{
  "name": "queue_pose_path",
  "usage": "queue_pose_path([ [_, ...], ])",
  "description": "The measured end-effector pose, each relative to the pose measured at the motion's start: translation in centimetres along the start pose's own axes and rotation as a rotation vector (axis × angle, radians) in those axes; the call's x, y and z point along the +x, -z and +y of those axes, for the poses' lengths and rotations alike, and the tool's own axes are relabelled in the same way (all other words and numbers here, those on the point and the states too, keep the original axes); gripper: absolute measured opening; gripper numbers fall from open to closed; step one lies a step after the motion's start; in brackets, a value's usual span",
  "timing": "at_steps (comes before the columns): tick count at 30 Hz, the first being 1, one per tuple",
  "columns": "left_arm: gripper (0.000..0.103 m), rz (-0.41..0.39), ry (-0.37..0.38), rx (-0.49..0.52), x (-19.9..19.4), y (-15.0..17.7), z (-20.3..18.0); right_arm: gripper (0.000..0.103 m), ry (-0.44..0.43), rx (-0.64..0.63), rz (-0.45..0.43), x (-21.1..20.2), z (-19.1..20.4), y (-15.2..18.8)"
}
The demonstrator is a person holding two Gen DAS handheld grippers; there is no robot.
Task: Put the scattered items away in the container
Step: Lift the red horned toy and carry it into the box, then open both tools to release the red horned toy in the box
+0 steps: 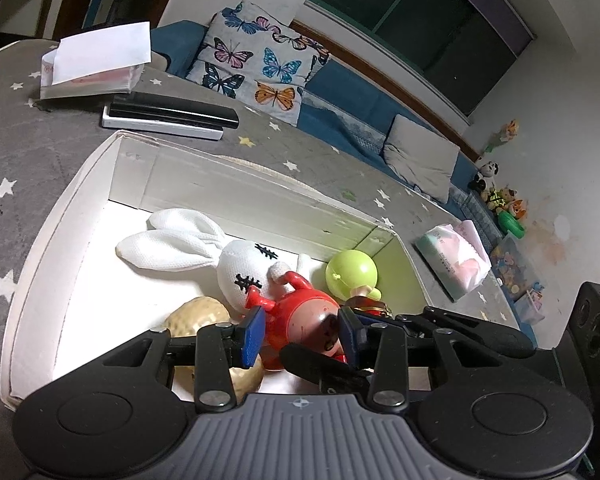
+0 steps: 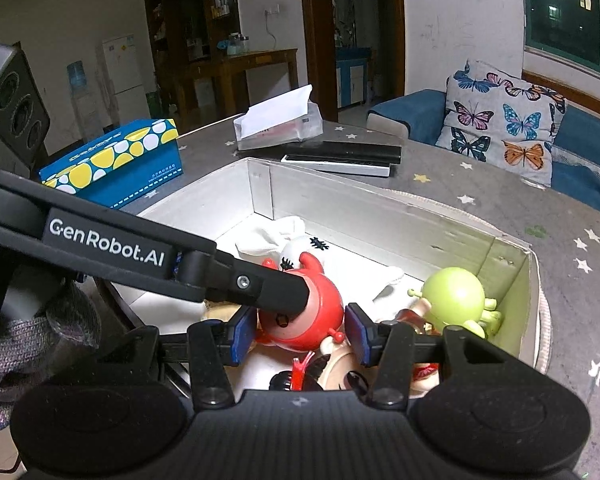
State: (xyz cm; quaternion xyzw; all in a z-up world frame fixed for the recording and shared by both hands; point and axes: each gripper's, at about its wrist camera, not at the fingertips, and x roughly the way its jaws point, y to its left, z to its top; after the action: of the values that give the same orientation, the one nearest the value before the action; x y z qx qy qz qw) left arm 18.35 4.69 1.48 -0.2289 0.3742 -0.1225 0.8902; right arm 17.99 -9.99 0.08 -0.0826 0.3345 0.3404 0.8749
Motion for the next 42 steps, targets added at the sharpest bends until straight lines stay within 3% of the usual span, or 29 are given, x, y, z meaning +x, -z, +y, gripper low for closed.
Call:
queue_pose_path([
  [18,0.042,-0.037,-0.015,0.017,-2.0,0.7,-0.4,0.051,0.011,0.001,-0.030,-1.5,0.6,0.3],
  [21,0.042,-0.060,-0.023,0.035,-2.9,1.0,-1.1,0.062,0.021,0.004,-0.054,-2.5,0.8,0.3],
  [27,0.042,-0.091,-0.032,0.050,-4.9,2.1,-2.0,0.069,0.040,0.008,-0.094,-5.2,1.2,1.0],
  [32,0.042,-0.114,-0.091,0.087,-6.6,3.8,-3.0,0.077,0.079,0.013,-0.124,-7.8,1.9,2.5],
  [42,0.042,-0.084,-0.123,0.122,-8.5,7.9,-4.5,0.091,0.136,0.049,-0.164,-12.1,3.4,6.1],
])
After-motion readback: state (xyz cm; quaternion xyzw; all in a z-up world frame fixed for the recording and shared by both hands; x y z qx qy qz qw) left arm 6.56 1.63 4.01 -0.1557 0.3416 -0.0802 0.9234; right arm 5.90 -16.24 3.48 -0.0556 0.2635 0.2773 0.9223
